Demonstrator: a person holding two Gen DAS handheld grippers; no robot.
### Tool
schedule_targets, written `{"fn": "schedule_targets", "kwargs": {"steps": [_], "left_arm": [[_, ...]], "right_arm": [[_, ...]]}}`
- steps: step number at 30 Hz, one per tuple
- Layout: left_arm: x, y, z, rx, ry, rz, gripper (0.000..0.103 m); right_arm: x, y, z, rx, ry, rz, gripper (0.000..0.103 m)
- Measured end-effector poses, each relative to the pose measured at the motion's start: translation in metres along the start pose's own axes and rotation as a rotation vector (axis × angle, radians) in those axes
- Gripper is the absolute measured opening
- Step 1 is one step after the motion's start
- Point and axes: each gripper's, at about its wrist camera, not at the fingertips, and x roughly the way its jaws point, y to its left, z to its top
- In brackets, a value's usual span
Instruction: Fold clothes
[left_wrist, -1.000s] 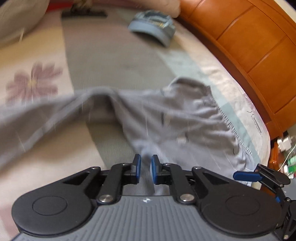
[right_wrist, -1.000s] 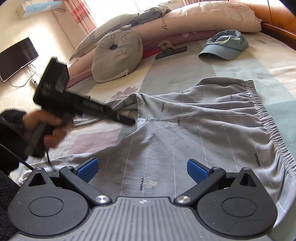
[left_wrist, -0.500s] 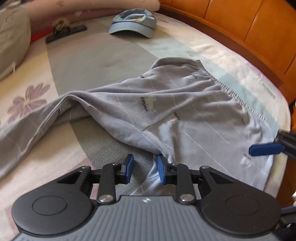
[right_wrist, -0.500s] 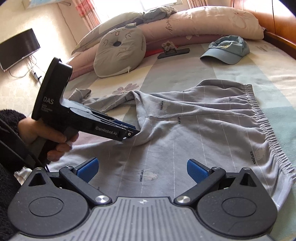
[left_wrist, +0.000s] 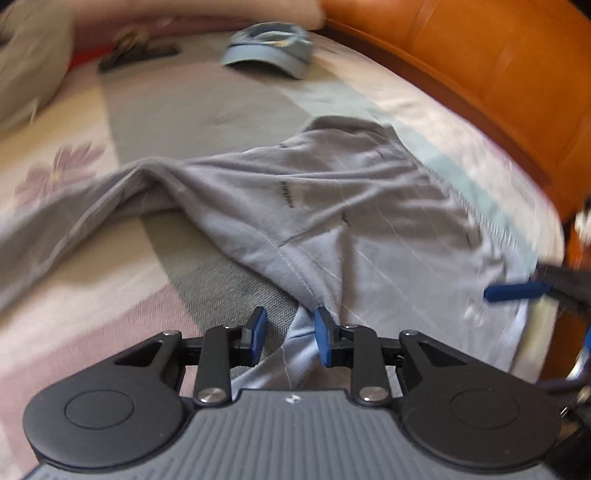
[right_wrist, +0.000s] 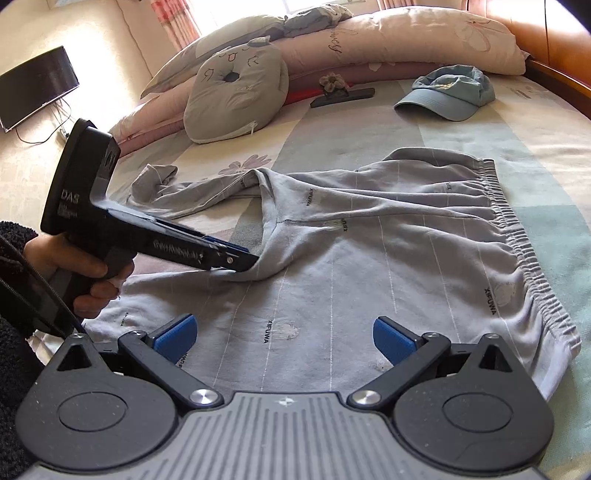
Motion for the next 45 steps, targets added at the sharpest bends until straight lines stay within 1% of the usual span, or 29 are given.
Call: {"fn": "schedule_targets", "kwargs": {"steps": [2,4,5,7,9,10,11,12,13,18,20,22,25,28,30,31,34,36,37,39,42,43,44,45], "left_arm": [[0.001,-0.011,0.000,0.082,0.005,0.031,0.026],[0.002,-0.016,0.001,0.099,0.014,0.037,0.019],[0.001,-0.014,0.002,0.077,0.019,0.023,0.013],[0.000,-0.007,0.003,0.026,0.024,0.000,0.008],[-0.001,0.001,0.006,-0.015,0.019,0.003,0.002],[-0.001,0.006,0.008,-0.023,0.012,0.023,0.002],[-0.001,0.012,0.013,-0.020,-0.001,0.060,0.002],[-0.003,0.019,0.019,-0.028,-0.014,0.077,0.002],[-0.006,0.026,0.023,-0.048,-0.028,0.076,0.000],[-0.019,0.061,0.044,-0.147,-0.097,0.071,0.001],[-0.028,0.069,0.042,-0.183,-0.114,0.046,0.002],[-0.037,0.073,0.029,-0.200,-0.101,0.048,0.002],[-0.053,0.078,0.002,-0.222,-0.058,0.066,0.007],[-0.075,0.085,-0.032,-0.265,-0.025,0.101,0.013],[-0.091,0.092,-0.054,-0.302,-0.017,0.136,0.019],[-0.099,0.095,-0.064,-0.325,-0.016,0.152,0.019],[-0.121,0.102,-0.094,-0.412,-0.035,0.175,0.022],[-0.131,0.105,-0.113,-0.479,-0.050,0.174,0.031],[-0.134,0.106,-0.122,-0.509,-0.055,0.175,0.032],[-0.137,0.107,-0.139,-0.554,-0.059,0.195,0.033],[-0.140,0.113,-0.164,-0.623,-0.061,0.234,0.034],[-0.140,0.116,-0.171,-0.647,-0.062,0.247,0.034],[-0.140,0.120,-0.178,-0.668,-0.076,0.245,0.034],[-0.142,0.125,-0.183,-0.686,-0.103,0.227,0.038]], "right_arm": [[0.002,0.001,0.000,-0.008,0.009,0.003,0.103],[0.004,0.002,0.000,-0.018,0.017,0.002,0.103],[0.005,0.003,0.000,-0.023,0.021,0.001,0.103],[0.005,0.005,0.000,-0.027,0.024,0.001,0.103],[0.005,0.006,0.000,-0.027,0.021,0.003,0.103],[0.004,0.006,0.000,-0.025,0.019,0.001,0.103],[0.003,0.006,0.000,-0.024,0.017,-0.001,0.103],[0.002,0.006,0.000,-0.021,0.015,-0.003,0.103],[0.001,0.005,0.000,-0.019,0.013,-0.006,0.103],[0.000,0.005,-0.002,-0.021,0.029,-0.025,0.103],[-0.001,0.006,-0.002,-0.027,0.030,-0.028,0.103],[0.000,0.006,-0.001,-0.031,0.032,-0.029,0.103],[0.003,0.006,0.002,-0.038,0.041,-0.022,0.103],[0.014,0.009,0.011,-0.076,0.060,-0.018,0.103],[0.024,0.014,0.018,-0.113,0.076,-0.015,0.103],[0.031,0.019,0.024,-0.138,0.085,-0.004,0.103],[0.054,0.039,0.040,-0.232,0.107,0.031,0.103],[0.071,0.056,0.051,-0.298,0.124,0.059,0.103],[0.079,0.067,0.055,-0.323,0.137,0.077,0.103],[0.093,0.088,0.061,-0.365,0.170,0.138,0.103],[0.109,0.114,0.061,-0.406,0.230,0.237,0.103],[0.116,0.122,0.059,-0.422,0.255,0.247,0.103],[0.124,0.130,0.054,-0.440,0.282,0.243,0.103],[0.134,0.134,0.050,-0.449,0.299,0.225,0.103]]}}
